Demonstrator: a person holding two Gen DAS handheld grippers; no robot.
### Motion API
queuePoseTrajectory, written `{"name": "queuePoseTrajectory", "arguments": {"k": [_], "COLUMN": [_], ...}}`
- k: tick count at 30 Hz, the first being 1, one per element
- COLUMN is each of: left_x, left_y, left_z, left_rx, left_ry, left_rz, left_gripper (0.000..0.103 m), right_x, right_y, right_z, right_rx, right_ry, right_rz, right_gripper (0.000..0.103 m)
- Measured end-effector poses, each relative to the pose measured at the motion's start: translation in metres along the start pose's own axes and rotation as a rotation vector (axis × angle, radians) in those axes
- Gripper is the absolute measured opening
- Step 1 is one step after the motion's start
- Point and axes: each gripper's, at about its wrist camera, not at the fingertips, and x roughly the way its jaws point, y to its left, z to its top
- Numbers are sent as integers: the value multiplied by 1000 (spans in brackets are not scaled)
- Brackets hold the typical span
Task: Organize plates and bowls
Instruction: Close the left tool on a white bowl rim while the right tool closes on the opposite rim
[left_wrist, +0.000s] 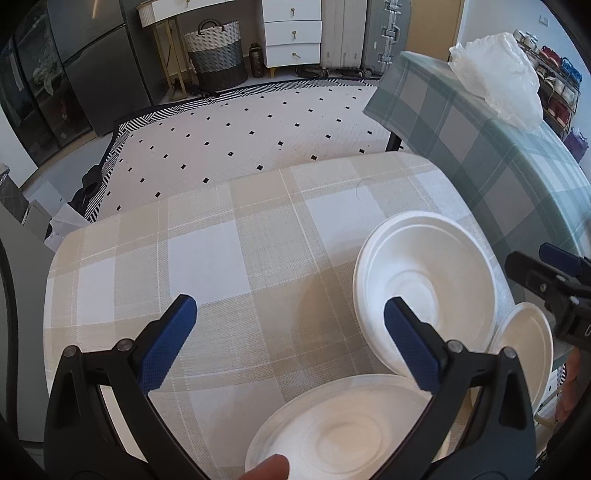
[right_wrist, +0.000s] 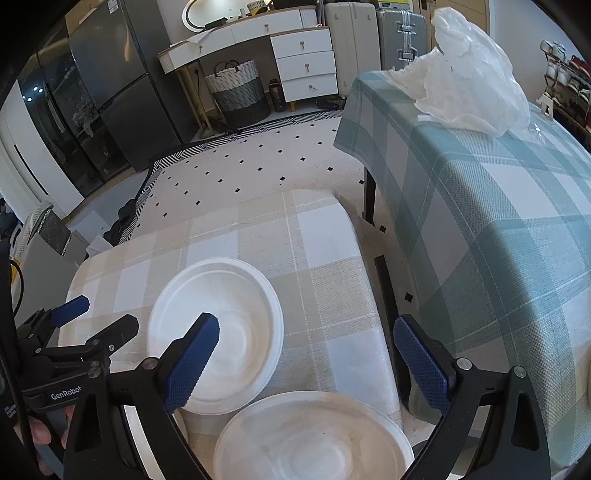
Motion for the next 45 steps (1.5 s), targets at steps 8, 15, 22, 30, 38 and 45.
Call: {"name": "queuePoseTrajectory", "arguments": {"k": [8, 15, 22, 30, 38, 45], "left_x": [13, 25, 29, 26, 20, 18], "left_y": [-7, -16, -23, -26, -36, -39], "left_z": [-4, -8, -10, -11, -13, -14], "left_rx": [6, 22, 51, 65, 97, 115], "left_ry": [19, 45, 63, 57, 46, 42], "left_rz": [-24, -67, -98, -132, -159, -164], "left_gripper": [101, 91, 62, 44, 23, 17], "right_x": [27, 31, 34, 34, 33, 31], "right_y": [2, 4, 6, 10, 17, 22], "right_z": [-7, -10, -11, -10, -12, -12], "right_rx": [-11, -20, -17, -35, -62, -94], "right_ry": [66, 77, 91, 90, 86, 84], "right_rz": [-3, -13, -25, -6, 11, 16], "right_gripper": [83, 75, 59, 46, 30, 20]}}
